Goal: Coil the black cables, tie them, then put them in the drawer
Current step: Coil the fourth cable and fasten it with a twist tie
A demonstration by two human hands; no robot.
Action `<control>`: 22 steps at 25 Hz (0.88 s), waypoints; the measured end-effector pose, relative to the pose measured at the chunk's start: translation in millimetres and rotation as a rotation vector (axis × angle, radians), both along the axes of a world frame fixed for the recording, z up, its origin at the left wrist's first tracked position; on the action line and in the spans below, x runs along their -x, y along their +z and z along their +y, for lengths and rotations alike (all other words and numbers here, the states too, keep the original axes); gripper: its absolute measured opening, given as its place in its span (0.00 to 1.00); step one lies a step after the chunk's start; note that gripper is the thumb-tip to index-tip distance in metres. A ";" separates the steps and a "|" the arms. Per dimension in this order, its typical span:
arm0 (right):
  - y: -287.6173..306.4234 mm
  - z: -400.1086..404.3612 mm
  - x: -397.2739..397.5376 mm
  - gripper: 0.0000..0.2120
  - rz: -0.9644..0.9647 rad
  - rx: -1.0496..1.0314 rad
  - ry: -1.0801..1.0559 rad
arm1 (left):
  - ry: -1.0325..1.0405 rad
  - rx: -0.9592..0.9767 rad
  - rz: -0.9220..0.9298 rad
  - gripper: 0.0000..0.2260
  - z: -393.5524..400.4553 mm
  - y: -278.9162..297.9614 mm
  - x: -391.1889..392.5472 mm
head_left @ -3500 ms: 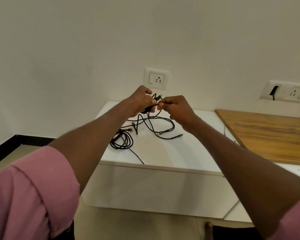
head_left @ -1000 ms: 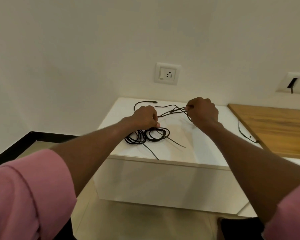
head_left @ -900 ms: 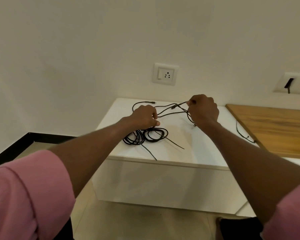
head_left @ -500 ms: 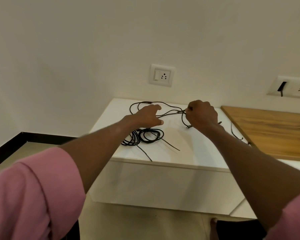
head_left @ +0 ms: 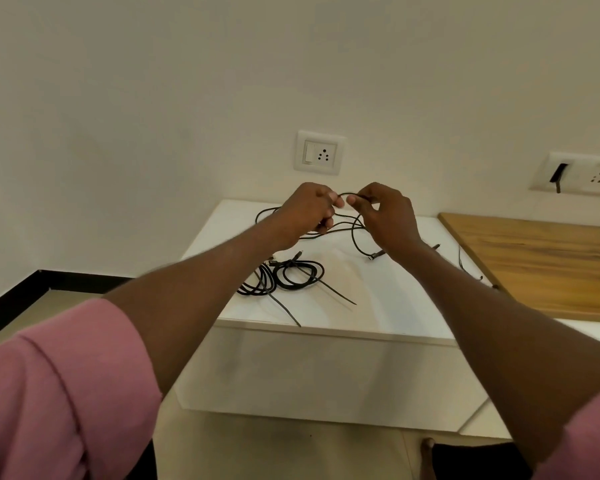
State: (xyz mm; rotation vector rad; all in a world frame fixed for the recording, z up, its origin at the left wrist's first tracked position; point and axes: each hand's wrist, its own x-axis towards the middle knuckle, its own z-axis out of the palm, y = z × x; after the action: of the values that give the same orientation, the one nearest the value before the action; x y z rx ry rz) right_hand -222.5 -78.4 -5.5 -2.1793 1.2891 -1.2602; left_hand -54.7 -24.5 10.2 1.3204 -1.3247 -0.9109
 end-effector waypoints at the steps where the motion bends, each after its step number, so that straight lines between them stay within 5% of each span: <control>1: 1.8 0.2 1.6 0.13 -0.029 -0.039 -0.005 | -0.011 -0.051 0.207 0.12 -0.2 5.1 -1.5; 5: 2.5 -0.1 6.5 0.14 -0.131 -0.106 0.006 | -0.108 -0.121 0.874 0.14 1.4 21.5 -11.9; 12: -6.4 2.7 3.5 0.07 0.145 -0.061 0.092 | -0.114 0.078 1.043 0.17 -2.1 29.2 -27.8; 14: -6.1 6.4 -0.5 0.06 0.296 0.032 0.118 | -0.043 0.142 0.864 0.12 -6.1 27.2 -27.6; 17: -1.9 13.6 -10.9 0.07 0.463 0.204 0.168 | 0.088 0.218 0.284 0.07 -10.0 16.7 -24.0; 22: 4.3 19.2 -20.9 0.06 0.430 0.400 0.208 | 0.065 0.232 -0.317 0.10 -5.2 5.8 -9.3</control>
State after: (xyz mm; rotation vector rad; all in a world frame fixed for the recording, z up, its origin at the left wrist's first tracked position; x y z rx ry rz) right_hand -201.7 -59.3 -1.2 -2.9056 0.9650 -1.0734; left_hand -45.4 -29.7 16.0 1.3520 -1.5671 -0.4976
